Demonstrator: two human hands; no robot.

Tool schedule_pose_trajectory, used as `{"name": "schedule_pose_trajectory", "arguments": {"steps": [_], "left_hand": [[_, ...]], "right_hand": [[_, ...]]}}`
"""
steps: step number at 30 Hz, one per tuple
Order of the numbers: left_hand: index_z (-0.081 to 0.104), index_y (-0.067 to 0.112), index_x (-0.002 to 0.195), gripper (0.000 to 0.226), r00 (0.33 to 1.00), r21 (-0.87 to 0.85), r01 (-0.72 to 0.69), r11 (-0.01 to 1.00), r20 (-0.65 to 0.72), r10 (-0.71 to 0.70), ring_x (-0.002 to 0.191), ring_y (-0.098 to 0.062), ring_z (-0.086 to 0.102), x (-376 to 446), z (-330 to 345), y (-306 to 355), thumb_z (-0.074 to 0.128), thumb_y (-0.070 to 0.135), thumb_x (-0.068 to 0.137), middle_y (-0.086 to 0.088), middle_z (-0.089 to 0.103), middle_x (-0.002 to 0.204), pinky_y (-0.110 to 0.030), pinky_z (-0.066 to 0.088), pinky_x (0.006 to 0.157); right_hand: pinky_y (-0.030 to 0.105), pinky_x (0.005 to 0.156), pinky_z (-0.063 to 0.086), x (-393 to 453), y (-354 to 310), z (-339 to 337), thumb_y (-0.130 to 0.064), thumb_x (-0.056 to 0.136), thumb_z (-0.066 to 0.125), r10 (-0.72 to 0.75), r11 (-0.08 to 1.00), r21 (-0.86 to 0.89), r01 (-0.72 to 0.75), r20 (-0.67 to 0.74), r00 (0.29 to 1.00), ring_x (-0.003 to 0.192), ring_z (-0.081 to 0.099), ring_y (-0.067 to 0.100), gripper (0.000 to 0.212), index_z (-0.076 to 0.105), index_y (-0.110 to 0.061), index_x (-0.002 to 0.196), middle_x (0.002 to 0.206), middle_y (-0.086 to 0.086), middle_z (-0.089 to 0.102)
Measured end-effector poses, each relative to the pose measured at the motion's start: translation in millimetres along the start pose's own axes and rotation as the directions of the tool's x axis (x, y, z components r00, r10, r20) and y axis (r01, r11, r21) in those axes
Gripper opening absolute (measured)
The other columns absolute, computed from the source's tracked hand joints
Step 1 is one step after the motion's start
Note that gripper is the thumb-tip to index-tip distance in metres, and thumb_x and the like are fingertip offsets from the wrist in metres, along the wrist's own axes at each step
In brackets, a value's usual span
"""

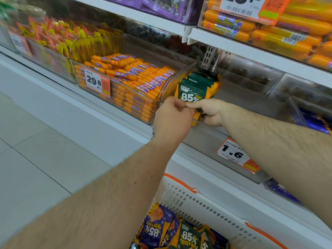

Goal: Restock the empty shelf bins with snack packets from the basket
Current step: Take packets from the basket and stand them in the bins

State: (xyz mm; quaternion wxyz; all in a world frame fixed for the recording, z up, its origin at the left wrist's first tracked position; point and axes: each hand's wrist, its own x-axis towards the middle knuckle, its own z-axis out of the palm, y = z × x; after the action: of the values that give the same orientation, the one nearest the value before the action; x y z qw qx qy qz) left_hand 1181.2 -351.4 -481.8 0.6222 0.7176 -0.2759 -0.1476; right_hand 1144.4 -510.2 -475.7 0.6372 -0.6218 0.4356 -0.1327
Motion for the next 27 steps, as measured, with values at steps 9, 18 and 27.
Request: {"name": "schedule_pose_trajectory", "arguments": {"steps": [9, 18, 27], "left_hand": [[0.03, 0.019, 0.148, 0.069, 0.948, 0.494, -0.228, 0.839, -0.082, 0.306, 0.147, -0.021, 0.005, 20.9, 7.7, 5.8, 0.057, 0.04, 0.088, -0.003, 0.009, 0.16, -0.044, 0.01, 0.116], [0.037, 0.015, 0.142, 0.076, 0.945, 0.438, -0.138, 0.888, -0.21, 0.25, 0.148, -0.022, 0.009, 32.6, 42.9, -2.8, 0.069, 0.024, 0.074, -0.002, 0.018, 0.16, -0.039, 0.002, 0.119], [0.044, 0.009, 0.136, 0.079, 0.926, 0.492, -0.188, 0.85, -0.2, 0.321, 0.148, -0.028, 0.01, 36.6, 47.0, -13.9, 0.079, 0.026, 0.068, -0.009, 0.02, 0.159, -0.046, 0.004, 0.121]], "right_hand": [[0.023, 0.073, 0.056, -1.3, -8.2, -12.5, -0.071, 0.089, 0.042, -0.093, 0.939, 0.316, 0.132, -0.138, 0.986, 0.079, 0.074, 0.015, 0.062, 0.072, -0.02, 0.106, 0.094, 0.001, 0.076], [0.043, 0.082, 0.059, 45.4, -21.2, -13.8, -0.064, 0.096, 0.031, -0.095, 0.846, 0.501, 0.182, -0.193, 0.977, 0.099, 0.071, 0.032, 0.067, 0.071, -0.013, 0.115, 0.106, 0.012, 0.074], [0.055, 0.096, 0.051, 56.8, -22.8, -10.3, -0.064, 0.095, 0.028, -0.115, 0.776, 0.589, 0.227, -0.222, 0.968, 0.107, 0.066, 0.039, 0.073, 0.066, -0.009, 0.124, 0.113, 0.019, 0.071]]}}
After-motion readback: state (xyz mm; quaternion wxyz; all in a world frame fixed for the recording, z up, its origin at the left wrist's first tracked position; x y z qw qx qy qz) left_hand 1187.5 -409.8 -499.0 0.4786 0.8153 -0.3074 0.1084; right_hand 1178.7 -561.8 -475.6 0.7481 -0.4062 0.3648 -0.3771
